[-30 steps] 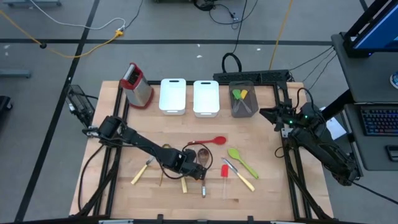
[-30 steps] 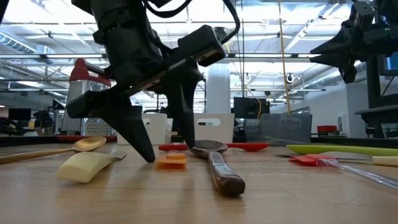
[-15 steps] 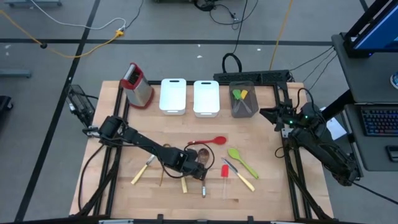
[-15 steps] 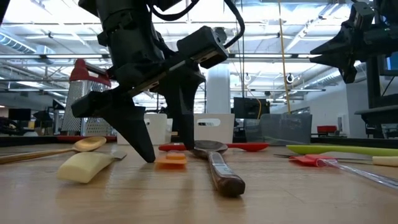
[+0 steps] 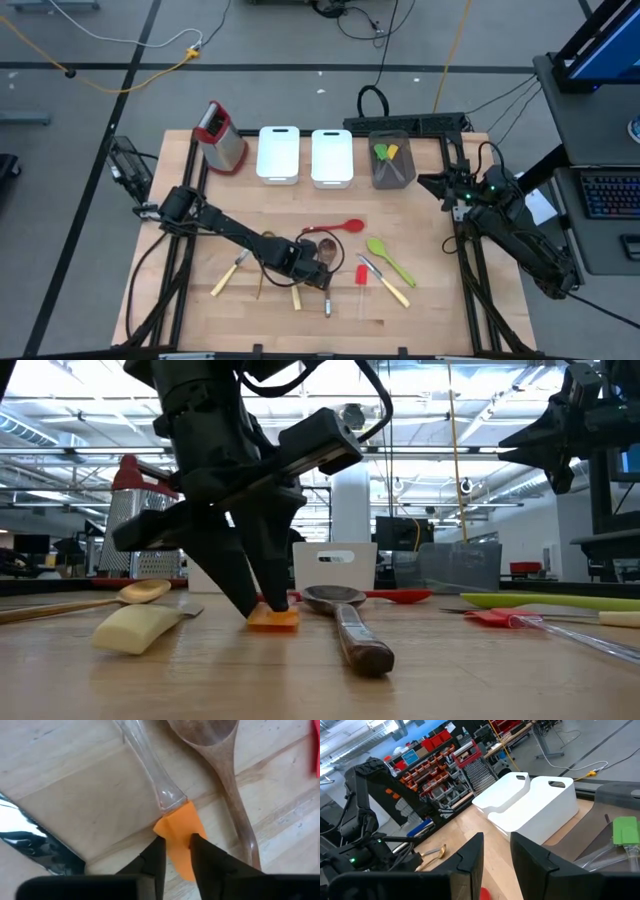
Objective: Pick & Place Kitchen Items
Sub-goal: Put the orange silicone spatula into the black bin
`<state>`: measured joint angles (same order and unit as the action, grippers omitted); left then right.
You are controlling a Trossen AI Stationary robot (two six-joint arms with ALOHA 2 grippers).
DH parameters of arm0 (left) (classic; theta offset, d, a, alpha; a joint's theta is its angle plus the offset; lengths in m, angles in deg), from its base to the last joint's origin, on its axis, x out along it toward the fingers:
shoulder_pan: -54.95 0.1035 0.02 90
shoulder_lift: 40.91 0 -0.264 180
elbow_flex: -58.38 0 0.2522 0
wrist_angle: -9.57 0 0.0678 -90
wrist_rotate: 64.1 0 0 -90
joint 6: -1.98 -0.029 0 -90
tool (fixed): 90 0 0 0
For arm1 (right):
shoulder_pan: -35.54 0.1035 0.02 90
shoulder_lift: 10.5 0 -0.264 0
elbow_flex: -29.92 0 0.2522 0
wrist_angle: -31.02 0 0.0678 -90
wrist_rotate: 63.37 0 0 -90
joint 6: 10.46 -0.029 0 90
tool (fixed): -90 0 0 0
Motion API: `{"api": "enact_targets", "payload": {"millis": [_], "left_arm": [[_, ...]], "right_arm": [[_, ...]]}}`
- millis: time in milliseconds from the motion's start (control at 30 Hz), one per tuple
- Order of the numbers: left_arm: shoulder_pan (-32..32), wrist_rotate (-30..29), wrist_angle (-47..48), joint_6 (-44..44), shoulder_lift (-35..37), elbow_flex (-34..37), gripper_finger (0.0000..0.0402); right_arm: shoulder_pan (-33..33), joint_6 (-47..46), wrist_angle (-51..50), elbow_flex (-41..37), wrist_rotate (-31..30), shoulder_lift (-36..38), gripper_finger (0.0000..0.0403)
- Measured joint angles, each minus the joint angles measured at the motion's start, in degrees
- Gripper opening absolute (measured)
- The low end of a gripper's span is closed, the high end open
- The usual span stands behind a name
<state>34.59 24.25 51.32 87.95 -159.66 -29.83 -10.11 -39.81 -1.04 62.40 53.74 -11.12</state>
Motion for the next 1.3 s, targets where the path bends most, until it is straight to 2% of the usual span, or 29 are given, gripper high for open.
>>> {"api": "enact_targets", "payload": {"millis": [367,700,1033,1300], "left_arm": [[0.00,-1.31,-1.94,0.28,-0.06,0.04,0.0006],[0.00,-1.32,-0.67,3.22,0.17,0.04,0.0002],[-0.04,-2.67,3.24,4.64,4.26,0.42,0.0001],[0.04,-3.38,3.59,4.83,4.93,0.49,0.0001]], "right_arm": [[-0.02,0.00,0.00,0.00,-0.02,0.00,0.0089],[-0.02,0.00,0.00,0.00,-0.02,0.00,0.0089],[0.00,0.00,0.00,0.00,0.00,0.01,0.0089],[-0.02,-0.02,0.00,0.00,0.00,0.02,0.0089]]}}
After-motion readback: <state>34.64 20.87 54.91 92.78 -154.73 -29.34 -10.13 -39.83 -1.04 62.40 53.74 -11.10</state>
